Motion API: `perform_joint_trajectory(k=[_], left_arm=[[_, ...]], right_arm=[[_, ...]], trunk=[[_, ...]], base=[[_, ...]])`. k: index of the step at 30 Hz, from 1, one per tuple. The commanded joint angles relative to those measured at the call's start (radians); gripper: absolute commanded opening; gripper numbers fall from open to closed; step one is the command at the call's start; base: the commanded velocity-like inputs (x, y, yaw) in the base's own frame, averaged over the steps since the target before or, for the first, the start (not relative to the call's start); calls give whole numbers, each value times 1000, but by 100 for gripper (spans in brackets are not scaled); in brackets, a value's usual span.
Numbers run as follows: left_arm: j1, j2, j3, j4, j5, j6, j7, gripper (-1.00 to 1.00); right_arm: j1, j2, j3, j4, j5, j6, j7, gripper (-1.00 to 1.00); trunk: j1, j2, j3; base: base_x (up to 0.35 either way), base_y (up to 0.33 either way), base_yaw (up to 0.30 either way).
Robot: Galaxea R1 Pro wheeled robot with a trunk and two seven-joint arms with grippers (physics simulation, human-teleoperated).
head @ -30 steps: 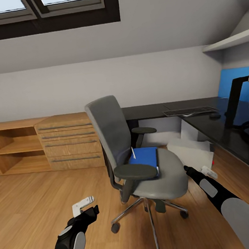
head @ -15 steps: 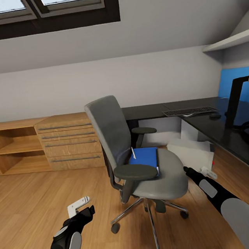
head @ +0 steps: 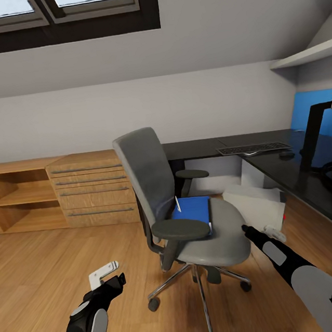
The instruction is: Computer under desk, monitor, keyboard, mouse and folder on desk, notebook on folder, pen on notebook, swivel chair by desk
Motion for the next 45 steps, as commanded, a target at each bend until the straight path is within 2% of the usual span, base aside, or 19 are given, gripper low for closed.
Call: perform_joint_trajectory(k=[1, 7, 22, 30, 45], left_arm=[[-1, -1, 1, -1, 11, 3, 8, 100], [-1, -1, 0, -1, 11, 3, 8, 100], [-1, -4, -9, 0, 12, 3, 7, 100], [-1, -4, -13, 4, 11, 3, 3, 100], [-1, -4, -13, 6, 11, 3, 6, 100]], right_arm=[[0, 1, 1, -2, -10, 2, -3, 100], [0, 2, 0, -2, -10, 2, -3, 100], [0, 1, -1, -3, -10, 2, -3, 100], [1, 0, -2, -2, -10, 2, -1, 100], [1, -2, -2, -3, -17, 2, -1, 100]], trunk=[[0, 0, -1], [0, 0, -1], [0, 0, -1], [0, 0, -1], [0, 0, -1]], base=[[0, 0, 0], [0, 0, 98], [2, 0, 230], [232, 0, 11], [15, 0, -95]])
